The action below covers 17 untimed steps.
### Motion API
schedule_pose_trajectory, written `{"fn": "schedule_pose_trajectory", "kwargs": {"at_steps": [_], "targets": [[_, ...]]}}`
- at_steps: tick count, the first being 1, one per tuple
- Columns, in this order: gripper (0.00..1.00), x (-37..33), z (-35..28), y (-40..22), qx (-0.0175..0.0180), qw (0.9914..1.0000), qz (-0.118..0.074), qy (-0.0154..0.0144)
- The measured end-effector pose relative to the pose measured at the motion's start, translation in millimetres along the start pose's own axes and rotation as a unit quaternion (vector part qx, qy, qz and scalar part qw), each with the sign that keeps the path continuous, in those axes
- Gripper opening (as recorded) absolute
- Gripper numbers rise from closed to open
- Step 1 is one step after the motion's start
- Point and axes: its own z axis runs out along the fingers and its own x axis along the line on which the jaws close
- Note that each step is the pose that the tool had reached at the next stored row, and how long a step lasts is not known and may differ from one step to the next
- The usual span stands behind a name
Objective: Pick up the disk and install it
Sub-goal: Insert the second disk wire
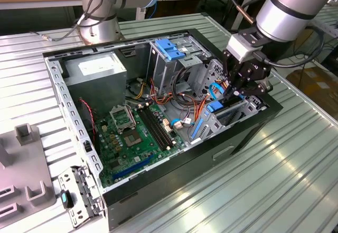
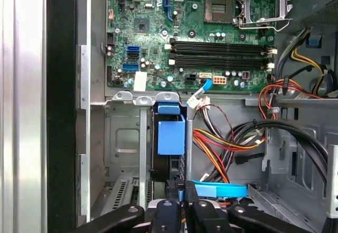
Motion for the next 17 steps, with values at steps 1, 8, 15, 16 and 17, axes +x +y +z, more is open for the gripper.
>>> {"fn": "schedule_pose_trajectory", "kwargs": {"at_steps": [1, 8, 15, 16, 17], "targets": [[0.16, 0.1, 0.9, 0.0, -0.0001, 1.00000, 0.000, -0.0003], [0.16, 0.5, 2.4, 0.0, 0.0000, 1.00000, 0.000, -0.0010], [0.17, 0.5, 2.4, 0.0, 0.0000, 1.00000, 0.000, -0.0016], [0.17, 0.4, 2.2, 0.0, 0.0001, 1.00000, 0.000, -0.0026], [0.24, 0.4, -0.2, -0.1, 0.0000, 1.00000, 0.000, -0.0020]]}}
